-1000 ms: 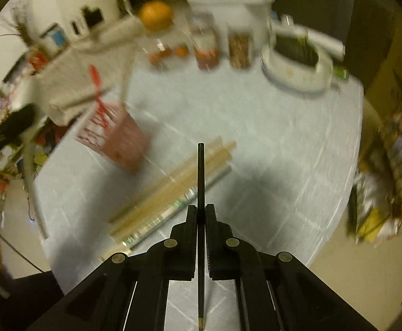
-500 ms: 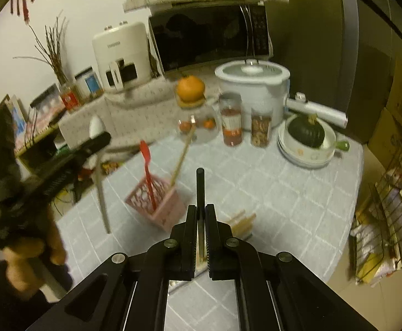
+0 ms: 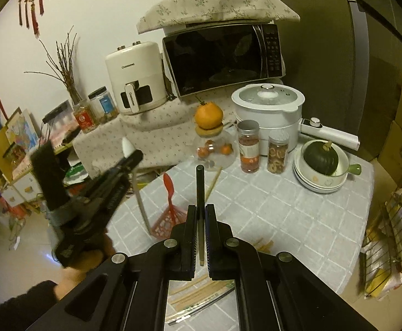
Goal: Organize utensils
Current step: 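Lift the white spoon toward the pink basket with the left tool while the right carries the chopstick, then lower the white spoon into the basket and open the left tool while the right releases the chopstick there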
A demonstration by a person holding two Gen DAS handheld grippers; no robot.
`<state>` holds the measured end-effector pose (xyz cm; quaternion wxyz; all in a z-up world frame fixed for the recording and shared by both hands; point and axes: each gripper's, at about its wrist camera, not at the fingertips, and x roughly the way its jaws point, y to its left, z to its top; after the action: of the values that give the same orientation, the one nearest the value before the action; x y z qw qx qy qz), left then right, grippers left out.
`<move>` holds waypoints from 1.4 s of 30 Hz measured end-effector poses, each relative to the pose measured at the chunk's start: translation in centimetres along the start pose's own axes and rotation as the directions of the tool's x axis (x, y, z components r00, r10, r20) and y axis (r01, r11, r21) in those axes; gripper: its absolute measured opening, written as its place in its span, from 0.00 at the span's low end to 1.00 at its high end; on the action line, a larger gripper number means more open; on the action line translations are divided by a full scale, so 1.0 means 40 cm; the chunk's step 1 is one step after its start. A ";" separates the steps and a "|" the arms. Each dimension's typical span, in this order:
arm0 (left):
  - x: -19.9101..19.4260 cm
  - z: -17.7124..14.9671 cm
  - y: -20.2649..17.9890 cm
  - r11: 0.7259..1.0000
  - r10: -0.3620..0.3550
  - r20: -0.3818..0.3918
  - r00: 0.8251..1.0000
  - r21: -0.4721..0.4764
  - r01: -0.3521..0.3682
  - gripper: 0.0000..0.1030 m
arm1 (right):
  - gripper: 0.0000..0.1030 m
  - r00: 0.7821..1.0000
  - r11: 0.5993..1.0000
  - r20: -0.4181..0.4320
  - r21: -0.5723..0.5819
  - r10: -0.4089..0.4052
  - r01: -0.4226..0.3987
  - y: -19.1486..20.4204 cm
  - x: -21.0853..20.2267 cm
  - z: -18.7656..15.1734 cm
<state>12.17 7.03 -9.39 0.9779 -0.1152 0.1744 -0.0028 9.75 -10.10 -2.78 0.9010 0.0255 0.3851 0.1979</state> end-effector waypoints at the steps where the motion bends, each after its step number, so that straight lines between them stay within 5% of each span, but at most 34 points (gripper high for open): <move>1: 0.006 -0.003 -0.001 1.000 0.004 0.002 1.000 0.005 -0.004 0.06 | 0.05 1.000 1.000 0.009 -0.005 -0.002 0.002 0.006 -0.006 0.002; 8: 0.042 -0.041 -0.031 0.998 0.023 -0.035 0.999 0.065 -0.021 0.06 | 0.05 0.997 1.000 0.077 -0.011 0.019 -0.019 0.033 -0.041 0.040; 14: 0.032 -0.038 -0.047 0.995 0.004 -0.096 0.995 0.096 0.005 0.42 | 0.05 0.994 0.999 0.098 0.007 0.042 -0.043 0.038 -0.029 0.061; 20: -0.012 -0.028 -0.023 0.996 0.025 -0.188 0.982 0.090 -0.008 0.47 | 0.05 0.992 0.998 0.109 0.026 0.060 -0.063 0.044 -0.002 0.072; 26: -0.041 -0.019 0.030 0.998 0.066 -0.322 0.944 0.029 -0.060 0.49 | 0.05 0.991 0.996 0.110 0.038 0.070 -0.075 0.054 0.034 0.072; 37: -0.024 -0.076 0.085 0.986 0.139 -0.530 0.836 -0.002 -0.165 0.49 | 0.05 0.998 0.997 -0.005 0.055 0.059 -0.059 0.074 0.187 0.048; 42: -0.017 -0.089 0.088 0.986 0.132 -0.565 0.814 -0.010 -0.166 0.49 | 0.06 0.997 0.997 -0.049 0.056 0.054 -0.051 0.084 0.243 0.041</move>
<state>10.19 9.70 -13.20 0.8764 -0.1238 0.4632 0.0451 15.85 -3.15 -7.62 0.8845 0.0553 0.4122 0.2113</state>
